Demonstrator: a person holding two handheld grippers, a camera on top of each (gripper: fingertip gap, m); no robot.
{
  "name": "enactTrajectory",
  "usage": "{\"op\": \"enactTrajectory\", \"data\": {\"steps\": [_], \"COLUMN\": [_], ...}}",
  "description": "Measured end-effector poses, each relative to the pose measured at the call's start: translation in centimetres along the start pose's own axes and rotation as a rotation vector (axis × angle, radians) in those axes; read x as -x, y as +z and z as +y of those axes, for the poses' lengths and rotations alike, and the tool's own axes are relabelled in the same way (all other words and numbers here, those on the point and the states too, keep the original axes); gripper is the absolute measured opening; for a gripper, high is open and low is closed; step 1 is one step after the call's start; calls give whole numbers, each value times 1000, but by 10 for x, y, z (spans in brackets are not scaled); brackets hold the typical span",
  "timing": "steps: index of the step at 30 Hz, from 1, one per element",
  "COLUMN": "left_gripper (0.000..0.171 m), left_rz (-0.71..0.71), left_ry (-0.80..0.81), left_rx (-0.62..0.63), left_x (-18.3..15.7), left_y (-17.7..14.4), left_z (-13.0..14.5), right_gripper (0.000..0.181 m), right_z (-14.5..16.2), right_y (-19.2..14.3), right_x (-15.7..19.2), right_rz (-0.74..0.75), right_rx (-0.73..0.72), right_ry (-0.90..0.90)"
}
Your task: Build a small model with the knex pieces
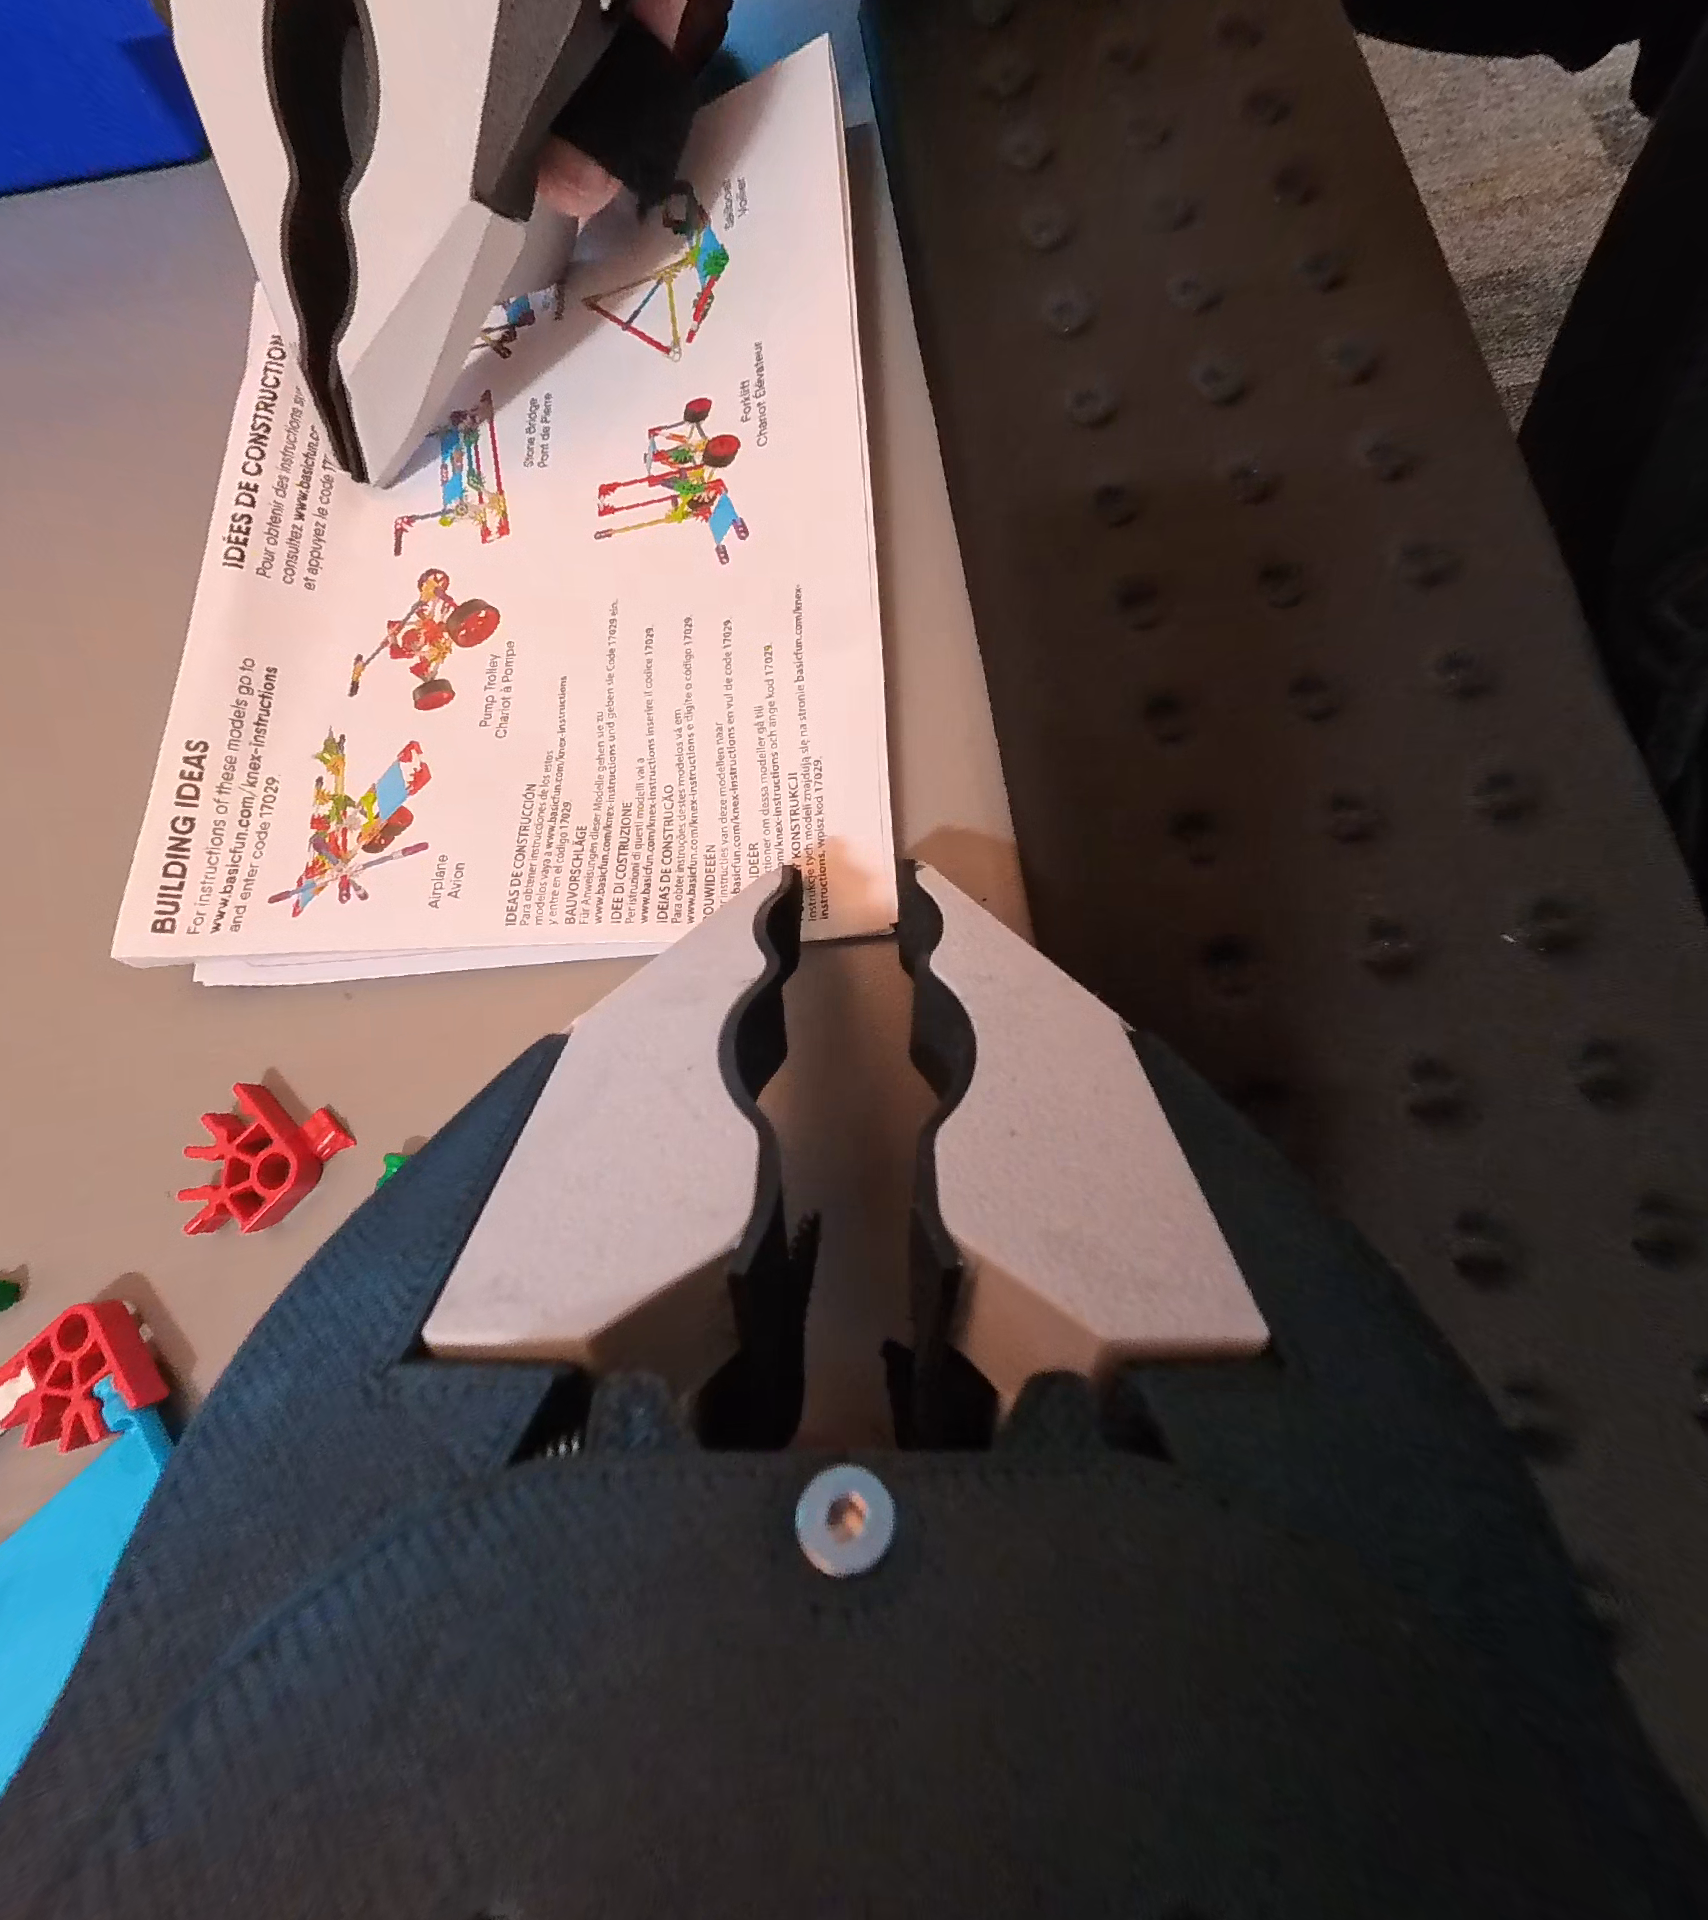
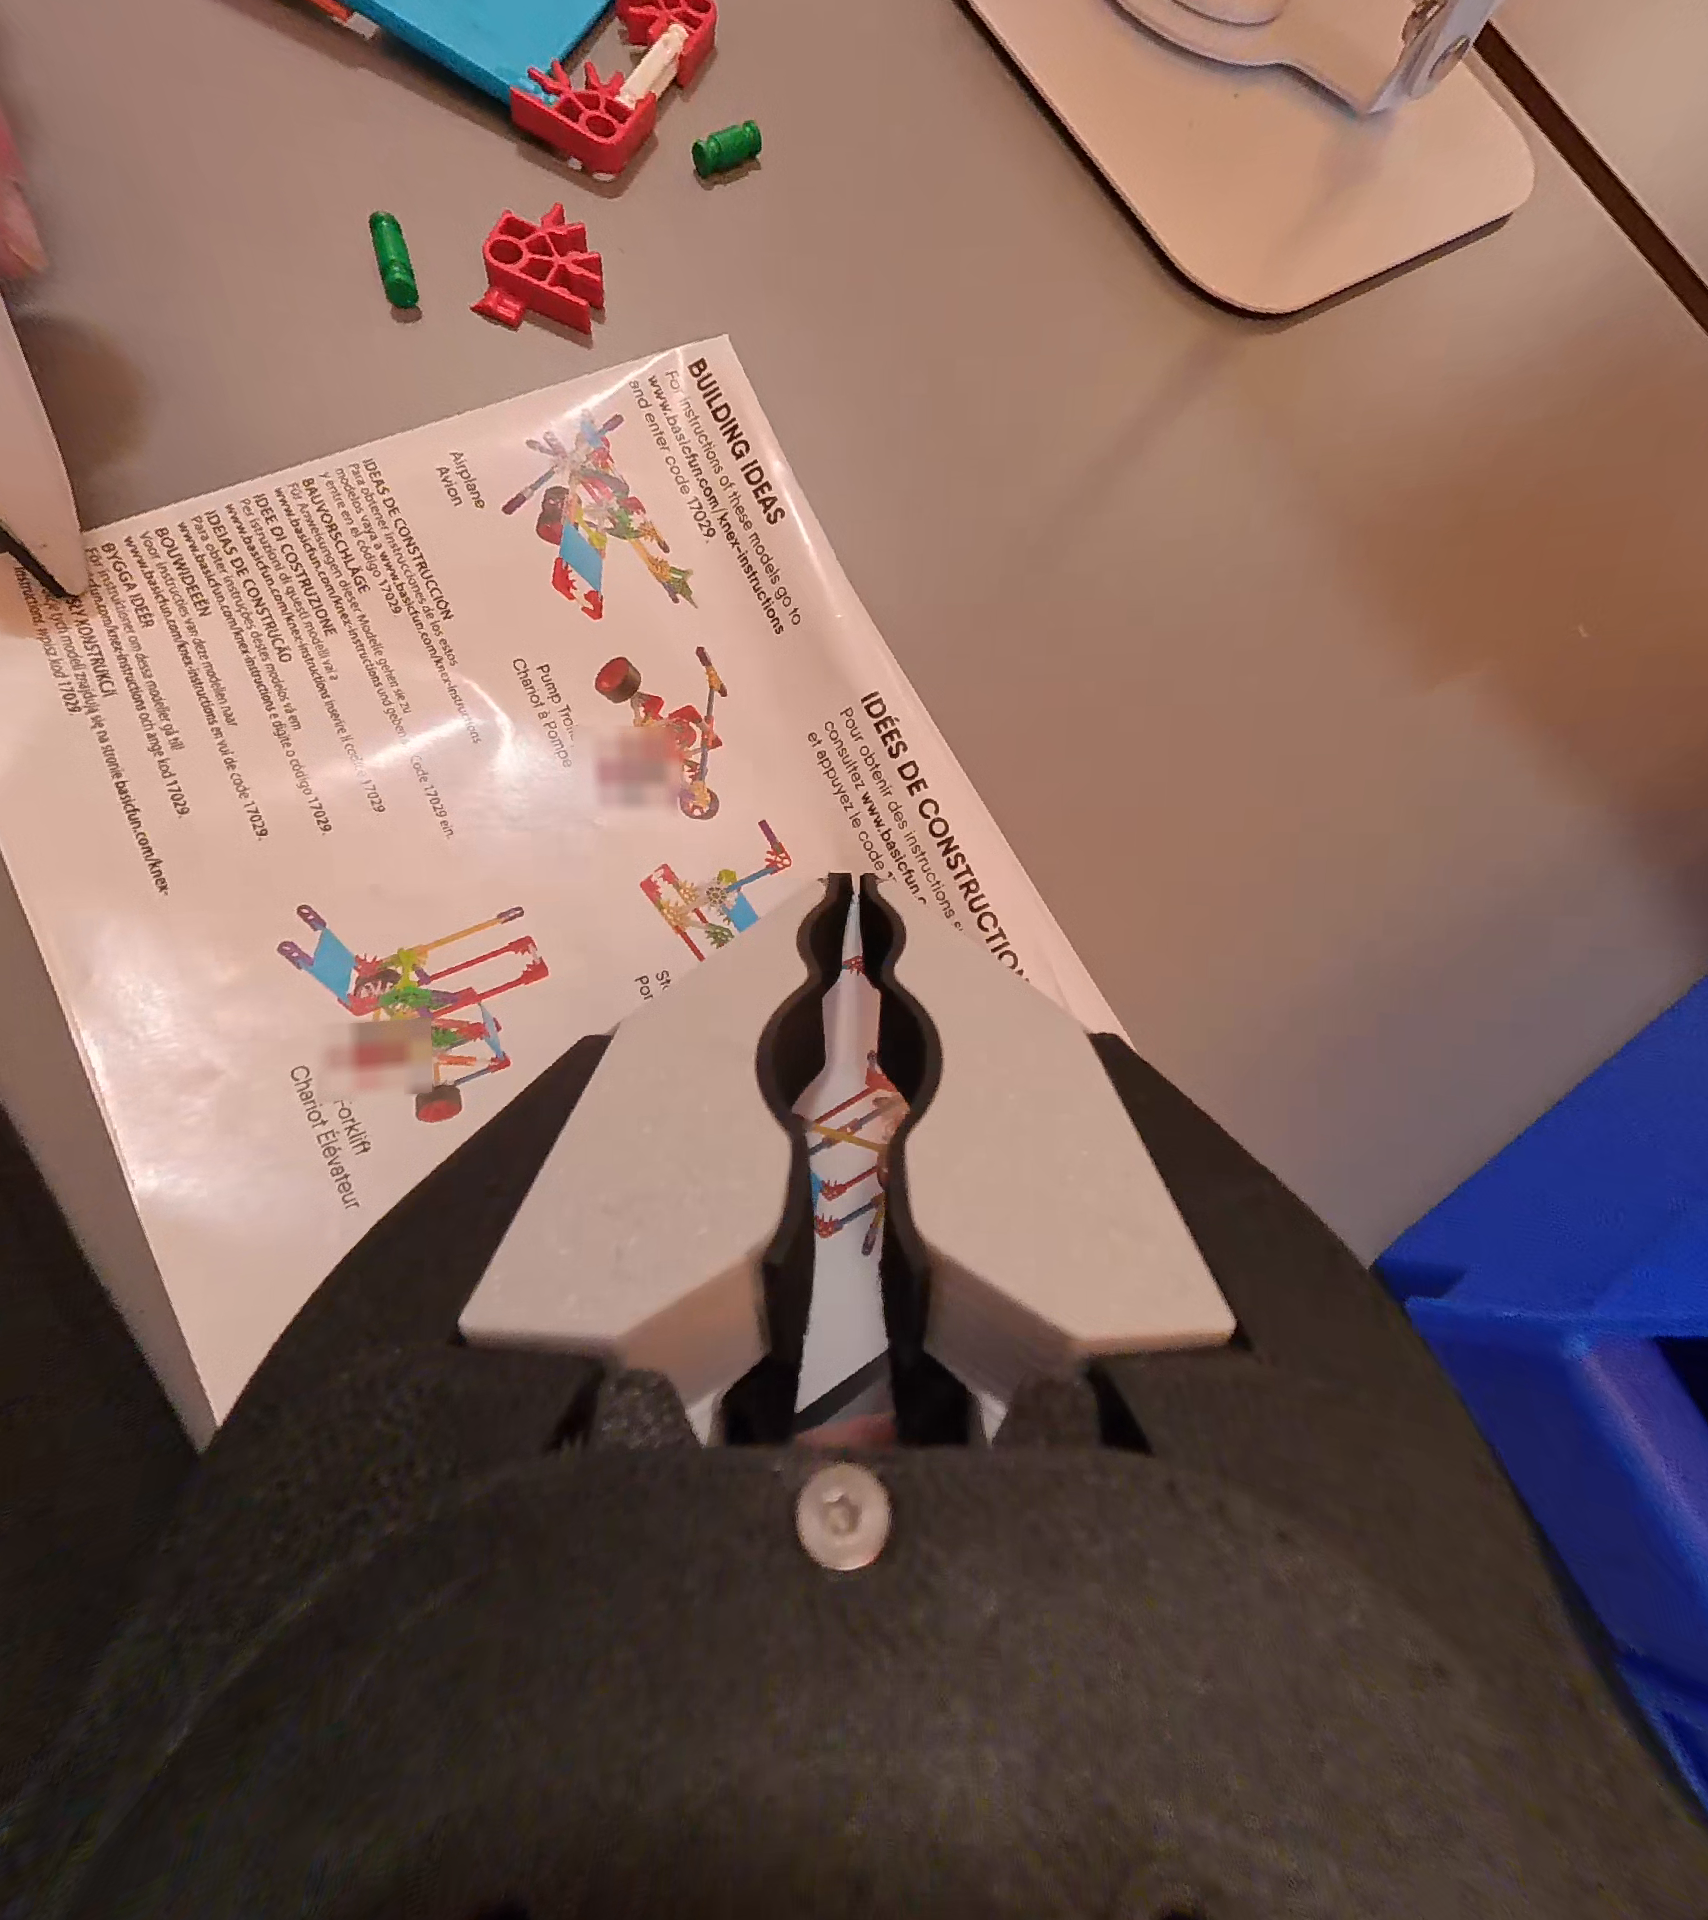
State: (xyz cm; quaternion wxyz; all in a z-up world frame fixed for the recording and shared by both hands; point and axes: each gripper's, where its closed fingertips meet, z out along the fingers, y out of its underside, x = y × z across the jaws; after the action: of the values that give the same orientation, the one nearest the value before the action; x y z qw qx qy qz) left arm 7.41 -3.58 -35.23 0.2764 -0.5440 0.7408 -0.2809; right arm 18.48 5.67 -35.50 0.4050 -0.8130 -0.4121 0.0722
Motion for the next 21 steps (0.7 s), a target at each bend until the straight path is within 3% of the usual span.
{"op": "enactTrajectory", "data": {"steps": [21], "left_gripper": [19], "left_rz": [13], "left_ry": [-3], "left_rx": [-5], "left_x": [-2], "left_y": [1], "left_z": [1], "right_gripper": [6], "right_z": [-12], "right_y": [-8], "right_x": [-7], "right_rz": [45], "right_rx": [-90], "right_ry": [-43]}}
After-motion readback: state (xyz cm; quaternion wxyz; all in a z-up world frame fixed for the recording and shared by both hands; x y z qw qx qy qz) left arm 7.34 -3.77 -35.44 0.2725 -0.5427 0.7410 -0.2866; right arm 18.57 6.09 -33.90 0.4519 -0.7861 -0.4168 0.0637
